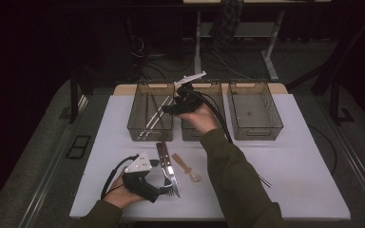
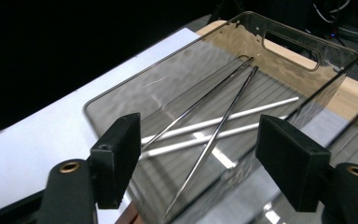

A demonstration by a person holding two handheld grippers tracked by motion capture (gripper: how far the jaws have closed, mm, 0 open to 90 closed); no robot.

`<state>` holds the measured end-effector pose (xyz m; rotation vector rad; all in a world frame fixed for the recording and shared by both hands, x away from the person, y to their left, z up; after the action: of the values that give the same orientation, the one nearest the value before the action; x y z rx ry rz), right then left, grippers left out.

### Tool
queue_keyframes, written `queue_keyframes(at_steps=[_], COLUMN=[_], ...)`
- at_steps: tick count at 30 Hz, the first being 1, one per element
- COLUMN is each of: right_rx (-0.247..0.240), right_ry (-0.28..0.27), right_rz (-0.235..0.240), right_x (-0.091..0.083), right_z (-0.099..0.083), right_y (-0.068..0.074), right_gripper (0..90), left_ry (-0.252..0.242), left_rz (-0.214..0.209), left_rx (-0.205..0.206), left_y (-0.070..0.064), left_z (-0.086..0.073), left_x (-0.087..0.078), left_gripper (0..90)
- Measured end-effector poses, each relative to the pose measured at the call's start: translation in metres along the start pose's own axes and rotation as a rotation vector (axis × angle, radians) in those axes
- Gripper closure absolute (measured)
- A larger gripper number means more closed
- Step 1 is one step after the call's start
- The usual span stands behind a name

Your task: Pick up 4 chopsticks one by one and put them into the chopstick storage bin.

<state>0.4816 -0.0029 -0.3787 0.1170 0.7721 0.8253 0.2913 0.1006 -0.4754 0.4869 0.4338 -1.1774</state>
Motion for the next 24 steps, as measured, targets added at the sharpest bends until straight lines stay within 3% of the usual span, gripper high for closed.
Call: queue_keyframes(at_steps=[16, 24], right_rx=[-0.043, -0.057], right_ry=[-0.019, -0.005], right_rz=[0.013, 0.031], right_x=[-0.058, -0.080], right_z=[-0.050, -0.089], right_y=[-0.014, -0.019], right_gripper=[28.6, 29.1], left_ry=[0.015, 0.023], left_rz=[0.028, 0.055], left_rx=[-0.037, -0.051], left_y=[0.005, 0.006], left_z=[-0.006, -0.008], left_x=[-0.002, -0.003], left_gripper=[0.0, 0.0])
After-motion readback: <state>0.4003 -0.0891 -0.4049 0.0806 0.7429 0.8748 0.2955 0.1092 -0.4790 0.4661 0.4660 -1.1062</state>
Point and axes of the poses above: each handheld gripper's, and its own axes: x roughly forward along the jaws, z roughly out of its top, y roughly to its left, the point moved 7 cm from there along x, roughly forward along the jaws, and after that the axes turned 15 degrees about x, right-handed, at the moved point
